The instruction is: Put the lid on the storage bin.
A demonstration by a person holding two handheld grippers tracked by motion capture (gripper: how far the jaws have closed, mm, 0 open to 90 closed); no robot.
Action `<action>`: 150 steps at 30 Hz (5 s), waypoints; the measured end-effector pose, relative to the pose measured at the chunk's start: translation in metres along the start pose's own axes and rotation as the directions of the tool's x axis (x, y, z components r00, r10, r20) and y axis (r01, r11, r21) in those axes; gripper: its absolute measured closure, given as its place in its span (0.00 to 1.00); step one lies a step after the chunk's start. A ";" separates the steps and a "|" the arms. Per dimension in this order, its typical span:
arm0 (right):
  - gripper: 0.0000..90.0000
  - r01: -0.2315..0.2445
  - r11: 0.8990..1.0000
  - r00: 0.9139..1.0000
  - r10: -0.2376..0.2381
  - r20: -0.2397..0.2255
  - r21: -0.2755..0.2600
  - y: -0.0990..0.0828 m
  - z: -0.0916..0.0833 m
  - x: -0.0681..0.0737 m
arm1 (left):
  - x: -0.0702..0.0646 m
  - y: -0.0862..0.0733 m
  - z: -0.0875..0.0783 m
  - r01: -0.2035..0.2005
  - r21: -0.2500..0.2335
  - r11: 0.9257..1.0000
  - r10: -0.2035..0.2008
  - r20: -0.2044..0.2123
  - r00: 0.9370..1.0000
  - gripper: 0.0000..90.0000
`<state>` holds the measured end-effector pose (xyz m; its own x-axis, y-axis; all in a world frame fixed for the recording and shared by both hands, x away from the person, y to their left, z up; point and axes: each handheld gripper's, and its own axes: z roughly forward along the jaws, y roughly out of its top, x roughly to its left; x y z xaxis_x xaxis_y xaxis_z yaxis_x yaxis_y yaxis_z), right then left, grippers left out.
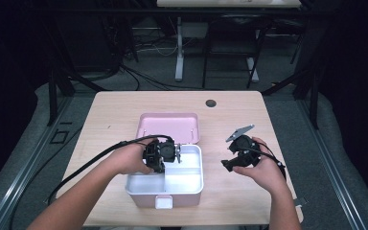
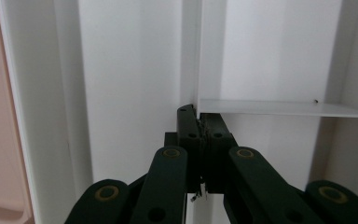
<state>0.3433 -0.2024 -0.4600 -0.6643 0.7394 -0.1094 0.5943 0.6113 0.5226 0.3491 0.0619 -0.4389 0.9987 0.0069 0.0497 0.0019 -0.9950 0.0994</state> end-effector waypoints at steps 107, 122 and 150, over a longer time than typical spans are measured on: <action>0.69 -0.389 0.921 0.921 0.389 0.016 0.000 0.131 0.096 -0.024 | -0.004 0.004 0.002 0.005 0.031 1.000 -0.005 -0.022 1.000 0.97; 0.83 -0.434 0.900 0.901 0.435 -0.004 0.031 0.134 0.104 -0.022 | -0.004 0.004 0.002 0.004 0.029 1.000 -0.003 -0.026 1.000 0.97; 0.90 -0.533 0.845 0.845 0.534 -0.019 0.054 0.135 0.101 -0.025 | -0.004 0.004 0.002 0.006 0.029 1.000 -0.005 -0.025 1.000 0.97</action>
<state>0.4856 -0.1096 -0.4719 -0.2523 0.9462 0.2025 0.8804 0.1376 0.4538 0.3451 0.0574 -0.4405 0.9971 0.0142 0.0743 0.0089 -0.9974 0.0710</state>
